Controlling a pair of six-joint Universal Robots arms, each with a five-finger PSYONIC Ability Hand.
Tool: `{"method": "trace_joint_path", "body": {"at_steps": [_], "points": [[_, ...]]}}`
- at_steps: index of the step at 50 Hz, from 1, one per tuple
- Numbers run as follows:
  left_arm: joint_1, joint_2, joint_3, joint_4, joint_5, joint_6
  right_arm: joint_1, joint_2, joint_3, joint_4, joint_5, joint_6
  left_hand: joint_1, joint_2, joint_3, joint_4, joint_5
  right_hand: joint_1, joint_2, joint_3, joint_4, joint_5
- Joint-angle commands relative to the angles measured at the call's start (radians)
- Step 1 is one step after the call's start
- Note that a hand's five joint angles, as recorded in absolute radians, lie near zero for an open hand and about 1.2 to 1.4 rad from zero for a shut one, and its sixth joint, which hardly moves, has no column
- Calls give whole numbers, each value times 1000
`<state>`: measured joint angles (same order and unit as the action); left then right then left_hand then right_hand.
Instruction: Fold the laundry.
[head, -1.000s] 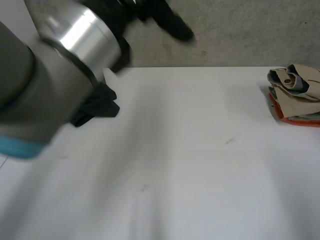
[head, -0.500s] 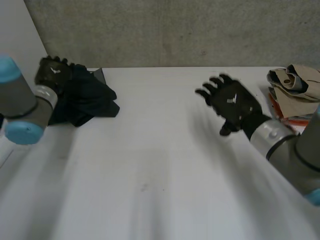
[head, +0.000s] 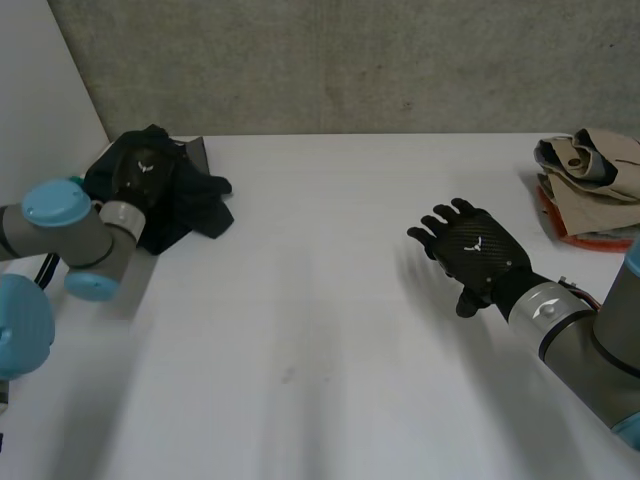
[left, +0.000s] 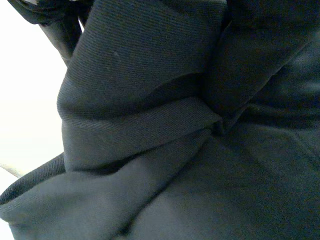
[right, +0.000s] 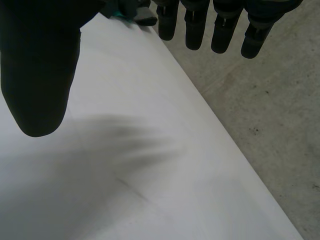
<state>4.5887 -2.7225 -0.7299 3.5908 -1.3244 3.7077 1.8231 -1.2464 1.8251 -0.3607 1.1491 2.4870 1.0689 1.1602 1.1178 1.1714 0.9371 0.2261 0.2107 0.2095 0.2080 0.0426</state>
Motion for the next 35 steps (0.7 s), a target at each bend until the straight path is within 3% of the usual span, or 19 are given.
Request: {"method": "trace_joint_path", "body": {"at_steps": [1,6,10,15,21,22,23,26,28,35], "points": [[-103,331,-207,100,-93,-86,-2,-4,-9,-1,3,1,327,236,279,225,285,-52,-36,-35,-33,-43],[-227,629,-406,129,-93,-283,-11,-25,-12,5,15,4,327,236,279,225,285,-52,-36,-35,-33,-43],[-330,794,-559,111,-90,-370,-27,-70,-14,8,44,9,327,236,279,225,285,-52,-36,-35,-33,-43],[-419,883,-762,63,-90,-370,-47,-111,-14,11,67,18,327,236,279,225,285,-52,-36,-35,-33,-43],[-534,853,-922,13,-90,-322,-80,-140,-23,16,118,18,327,236,279,225,285,-52,-36,-35,-33,-43],[-559,816,-937,-4,-99,-293,-83,-140,-26,16,126,18,-82,-173,-131,-185,-125,-52,-36,-35,-33,-43],[-566,798,-942,-13,-101,-278,-88,-140,-27,17,135,18,-313,-404,-362,-415,-356,-52,-36,-35,-33,-43],[-606,761,-945,-62,-105,-224,-91,-140,-46,34,167,18,-748,-840,-797,-851,-791,-52,-36,-35,-33,-43],[-626,764,-944,-87,-108,-209,-87,-140,-61,64,182,16,-855,-946,-904,-957,-898,-52,-36,-35,-33,-43],[-626,969,-953,-110,-194,-218,-73,-142,-98,202,182,23,-864,-955,-913,-967,-907,-52,-36,-35,-33,-43]]}}
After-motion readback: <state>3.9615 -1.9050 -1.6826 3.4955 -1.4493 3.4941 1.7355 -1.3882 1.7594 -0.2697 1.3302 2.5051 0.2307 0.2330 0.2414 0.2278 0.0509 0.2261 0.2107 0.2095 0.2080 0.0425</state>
